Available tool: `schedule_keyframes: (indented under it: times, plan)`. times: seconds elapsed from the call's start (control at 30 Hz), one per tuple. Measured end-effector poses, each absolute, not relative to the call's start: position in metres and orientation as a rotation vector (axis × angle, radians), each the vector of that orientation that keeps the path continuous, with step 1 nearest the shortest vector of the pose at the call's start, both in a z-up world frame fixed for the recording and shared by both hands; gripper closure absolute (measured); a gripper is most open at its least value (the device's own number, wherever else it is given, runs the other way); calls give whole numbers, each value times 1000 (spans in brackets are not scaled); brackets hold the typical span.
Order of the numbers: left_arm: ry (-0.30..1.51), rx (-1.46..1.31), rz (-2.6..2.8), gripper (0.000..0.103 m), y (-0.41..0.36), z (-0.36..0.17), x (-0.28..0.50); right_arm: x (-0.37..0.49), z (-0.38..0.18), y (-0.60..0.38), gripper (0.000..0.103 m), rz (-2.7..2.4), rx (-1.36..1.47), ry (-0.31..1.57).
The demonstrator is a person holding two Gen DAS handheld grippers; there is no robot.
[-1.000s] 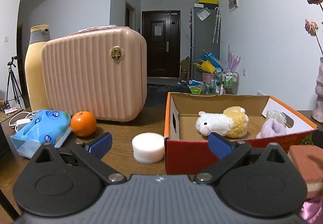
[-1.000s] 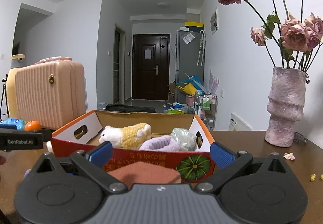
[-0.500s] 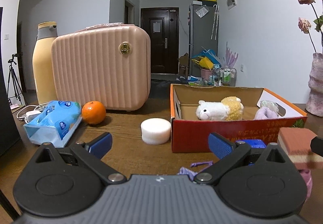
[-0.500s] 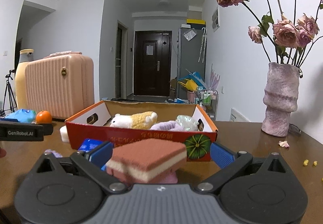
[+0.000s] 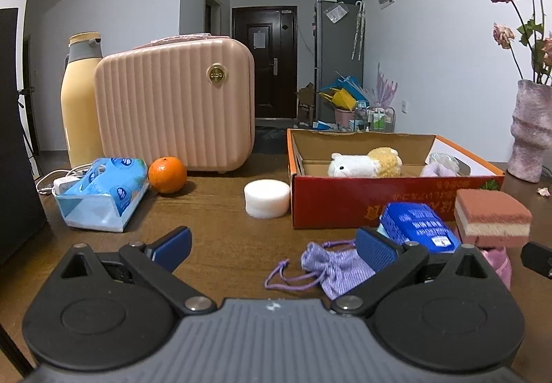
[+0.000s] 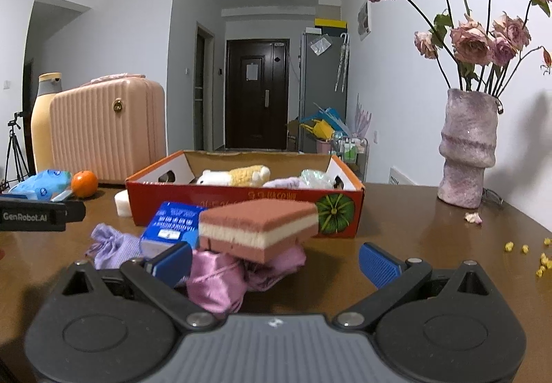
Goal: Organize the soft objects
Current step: 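Reach the right gripper to the lavender drawstring sachet and close on it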
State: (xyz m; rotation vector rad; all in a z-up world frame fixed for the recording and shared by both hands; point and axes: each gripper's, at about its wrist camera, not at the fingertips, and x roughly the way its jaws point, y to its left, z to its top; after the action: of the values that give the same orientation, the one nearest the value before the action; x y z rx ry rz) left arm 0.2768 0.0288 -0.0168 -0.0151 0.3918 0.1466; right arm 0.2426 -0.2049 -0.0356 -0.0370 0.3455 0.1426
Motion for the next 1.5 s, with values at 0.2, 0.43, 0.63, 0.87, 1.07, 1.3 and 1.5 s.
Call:
schedule_keyframes:
  times: [0.2, 0.43, 0.63, 0.87, 1.07, 1.3, 1.5]
  plan:
    - [407, -7, 125, 0, 28, -19, 260, 230, -40, -200, 0, 147, -40, 369]
    - [421, -5, 110, 0, 30, -19, 247, 226, -44, -194, 0, 164, -14, 405]
    - [426, -15, 110, 0, 33, -18, 246, 224, -44, -178, 0, 208, -14, 404]
    - [438, -24, 116, 0, 45, -18, 247, 230, -45, -150, 0, 271, -28, 417]
    - [439, -28, 127, 0, 63, -18, 246, 240, -47, -127, 1, 301, -40, 434]
    - [442, -30, 140, 0, 84, -17, 247, 253, -51, -105, 2, 313, -51, 469]
    - [445, -25, 149, 0, 99, -17, 248, 271, -56, -94, 5, 297, -46, 520]
